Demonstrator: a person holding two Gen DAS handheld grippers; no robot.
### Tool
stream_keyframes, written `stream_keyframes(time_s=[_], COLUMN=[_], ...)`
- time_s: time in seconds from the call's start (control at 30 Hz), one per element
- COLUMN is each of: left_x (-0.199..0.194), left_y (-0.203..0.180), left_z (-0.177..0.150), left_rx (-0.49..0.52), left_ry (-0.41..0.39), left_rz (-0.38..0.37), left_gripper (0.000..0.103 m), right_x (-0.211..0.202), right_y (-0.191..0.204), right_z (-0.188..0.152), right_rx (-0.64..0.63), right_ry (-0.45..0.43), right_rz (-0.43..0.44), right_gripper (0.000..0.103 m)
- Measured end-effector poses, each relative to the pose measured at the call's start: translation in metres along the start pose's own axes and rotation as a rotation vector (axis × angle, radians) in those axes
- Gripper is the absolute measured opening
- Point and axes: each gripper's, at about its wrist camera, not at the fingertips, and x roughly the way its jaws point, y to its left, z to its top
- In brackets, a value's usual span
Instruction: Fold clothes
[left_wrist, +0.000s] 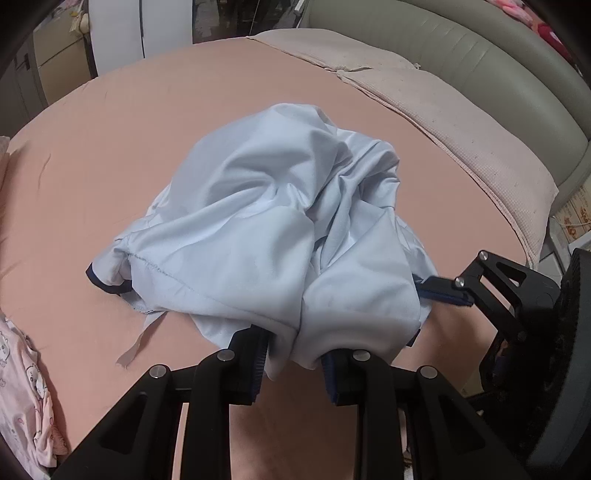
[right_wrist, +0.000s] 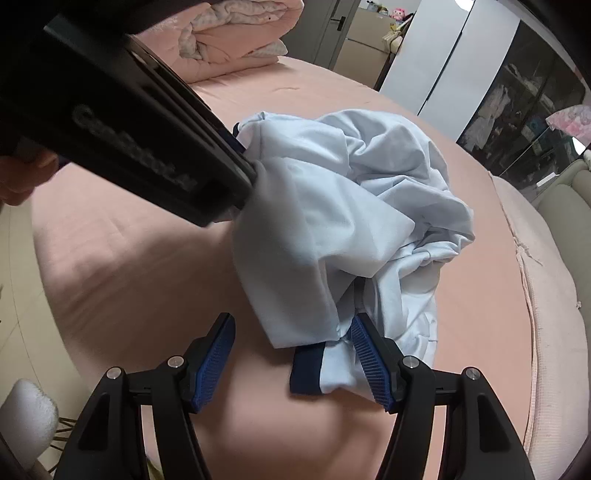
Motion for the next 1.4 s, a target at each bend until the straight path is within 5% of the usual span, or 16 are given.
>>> stream_keyframes(time_s=[0.17,0.3,0.47,0.7,0.97,1.4], left_x=[-0.002,-0.003,-0.021,-0.032,-0.019,-0.004], left_y=[0.001,-0.002,-0.002,-0.003,0.007,0.022], left_z=[0.0,0.001,-0.007,-0.003,0.005,0.001], left_rx=[0.002,0.017,0.05,0.07,-0.025,-0.012], left_ry=[0.004,-0.005,-0.04,-0.071,-0.038,-0.008], left_rz=[-0.005,0.001,0.019,0.016,0.0,0.115], left_gripper=[0.023,0.023,0.023,0.025,0.058,0.06], right_x=[0.005,0.005,-0.003,-0.022,-0.007,-0.01], right_y=[0.002,-0.003,-0.013,-0.031,-0.06,-0.093], right_z=[0.004,0.009,0.02,0.042,0.068,0.082], right_rx=[-0.006,0.001,0.042,0.019,0.021,0.051], right_ry=[-0.013,-0.01,-0.004,-0.072,-0.09,-0.101], right_rz=[-0.031,-0.051,-0.044,-0.129,-0.165,-0.275], right_gripper=[0.062,0.024,0.008,0.006,0.006,0.006])
